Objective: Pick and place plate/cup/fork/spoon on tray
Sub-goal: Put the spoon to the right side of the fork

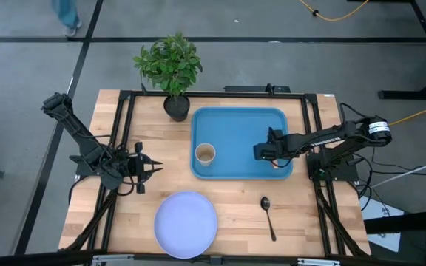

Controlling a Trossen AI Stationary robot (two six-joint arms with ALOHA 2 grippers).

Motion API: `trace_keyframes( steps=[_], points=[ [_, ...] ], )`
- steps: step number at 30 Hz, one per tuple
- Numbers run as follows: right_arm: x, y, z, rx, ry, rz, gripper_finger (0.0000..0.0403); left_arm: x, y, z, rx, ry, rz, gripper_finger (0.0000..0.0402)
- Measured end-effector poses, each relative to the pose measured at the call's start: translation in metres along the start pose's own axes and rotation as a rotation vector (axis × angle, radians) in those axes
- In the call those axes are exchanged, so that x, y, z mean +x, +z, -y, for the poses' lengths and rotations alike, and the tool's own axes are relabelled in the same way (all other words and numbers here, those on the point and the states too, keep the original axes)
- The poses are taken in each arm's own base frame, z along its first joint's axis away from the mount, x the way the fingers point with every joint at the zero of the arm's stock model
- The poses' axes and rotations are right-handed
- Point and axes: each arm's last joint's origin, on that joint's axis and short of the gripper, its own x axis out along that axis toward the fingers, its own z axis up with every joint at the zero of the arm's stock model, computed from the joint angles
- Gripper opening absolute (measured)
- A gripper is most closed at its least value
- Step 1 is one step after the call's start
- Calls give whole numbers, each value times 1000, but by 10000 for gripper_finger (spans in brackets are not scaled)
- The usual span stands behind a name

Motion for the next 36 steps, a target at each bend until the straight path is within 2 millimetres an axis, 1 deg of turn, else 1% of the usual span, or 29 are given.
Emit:
trace_keyframes(
  steps=[2, 4, 7, 9, 12, 15, 17, 19, 21, 23, 25, 27, 34, 36],
  points=[
    [0, 0, -4, -18, 43, -22, 83, 0, 0, 0, 0, 0, 0, 73],
    [-1, -2, -10, -72, 111, -58, 83, 0, 0, 0, 0, 0, 0, 73],
    [-6, -8, -22, -146, 253, -124, 83, 0, 0, 0, 0, 0, 0, 73],
    [-11, -14, -31, -184, 357, -147, 83, 0, 0, 0, 0, 0, 0, 73],
    [-22, -25, -45, -259, 527, -138, 83, 0, 0, 0, 0, 0, 0, 73],
    [-35, -37, -56, -381, 690, -115, 83, 0, 0, 0, 2, 0, 0, 73],
    [-42, -46, -59, -486, 768, -112, 83, 0, 0, 0, 3, 0, 0, 73],
    [-46, -55, -58, -593, 803, -137, 83, 0, 0, 0, 2, 0, 0, 73],
    [-49, -63, -57, -679, 837, -199, 83, 0, 0, 0, 1, -1, 1, 73],
    [-52, -71, -55, -719, 875, -288, 83, 0, 1, 0, -11, -3, 9, 73],
    [-56, -78, -53, -698, 890, -375, 83, 0, 3, 1, -25, -6, 20, 73],
    [-59, -84, -52, -633, 876, -443, 83, 0, 5, 1, -43, 1, 35, 73],
    [-65, -97, -49, -395, 795, -587, 83, 3, 11, -2, -87, 51, 74, 73],
    [-69, -102, -49, -363, 785, -614, 83, 4, 11, -3, -89, 60, 72, 73]
  ],
)
